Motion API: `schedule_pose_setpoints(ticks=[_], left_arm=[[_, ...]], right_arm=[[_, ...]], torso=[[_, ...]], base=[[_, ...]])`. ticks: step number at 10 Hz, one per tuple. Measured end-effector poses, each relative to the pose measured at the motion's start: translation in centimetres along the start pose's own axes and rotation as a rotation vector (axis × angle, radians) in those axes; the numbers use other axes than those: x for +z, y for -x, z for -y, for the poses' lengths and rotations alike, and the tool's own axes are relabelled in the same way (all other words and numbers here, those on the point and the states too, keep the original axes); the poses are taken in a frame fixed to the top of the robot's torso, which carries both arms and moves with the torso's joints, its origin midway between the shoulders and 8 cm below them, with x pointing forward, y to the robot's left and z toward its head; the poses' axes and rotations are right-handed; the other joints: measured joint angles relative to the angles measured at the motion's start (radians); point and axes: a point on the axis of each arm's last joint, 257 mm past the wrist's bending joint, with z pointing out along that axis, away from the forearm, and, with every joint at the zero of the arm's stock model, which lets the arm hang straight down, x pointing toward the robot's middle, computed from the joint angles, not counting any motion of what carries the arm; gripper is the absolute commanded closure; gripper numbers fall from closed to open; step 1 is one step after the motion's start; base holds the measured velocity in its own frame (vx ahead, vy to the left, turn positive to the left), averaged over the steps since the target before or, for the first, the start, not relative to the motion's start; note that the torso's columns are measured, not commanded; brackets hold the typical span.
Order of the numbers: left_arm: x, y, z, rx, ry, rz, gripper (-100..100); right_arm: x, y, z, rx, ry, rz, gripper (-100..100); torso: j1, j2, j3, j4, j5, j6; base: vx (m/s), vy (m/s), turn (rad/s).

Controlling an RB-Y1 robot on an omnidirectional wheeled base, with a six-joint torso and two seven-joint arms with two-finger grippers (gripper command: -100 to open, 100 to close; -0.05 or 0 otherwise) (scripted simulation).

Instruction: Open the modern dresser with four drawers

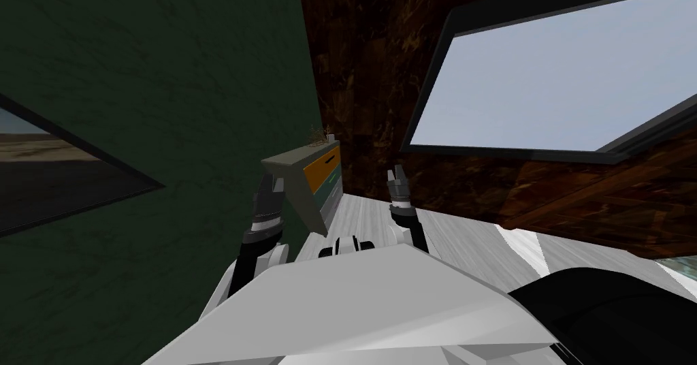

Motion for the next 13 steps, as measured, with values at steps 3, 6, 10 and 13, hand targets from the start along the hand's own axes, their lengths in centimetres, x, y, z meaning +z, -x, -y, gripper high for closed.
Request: schedule_pose_setpoints(ticks=[3,6,10,13], left_arm=[[-0.2,-0.7,-2.4,-0.036,0.061,-0.037,-100],[-0.3,-1.1,-4.8,-0.086,0.132,-0.038,-100],[-1.1,-1.6,-8.4,-0.165,0.24,-0.022,-100],[-1.7,-2.1,-10.9,-0.217,0.315,-0.022,-100]], right_arm=[[0.0,0.0,0.0,0.0,0.0,0.0,0],[0.0,0.0,0.0,0.0,0.0,0.0,0],[0.0,0.0,0.0,0.0,0.0,0.0,0],[0.0,0.0,0.0,0.0,0.0,0.0,0]], torso=[[0.0,0.003,-0.006,0.004,0.0,0.0],[0.001,0.007,-0.003,0.005,0.0,0.0],[0.002,0.007,-0.004,0.005,0.0,0.0],[0.0,0.006,-0.004,0.005,0.0,0.0]], base=[[0.142,-0.075,0.004],[0.139,-0.081,0.004],[0.141,-0.059,0.004],[0.135,-0.085,0.004]])
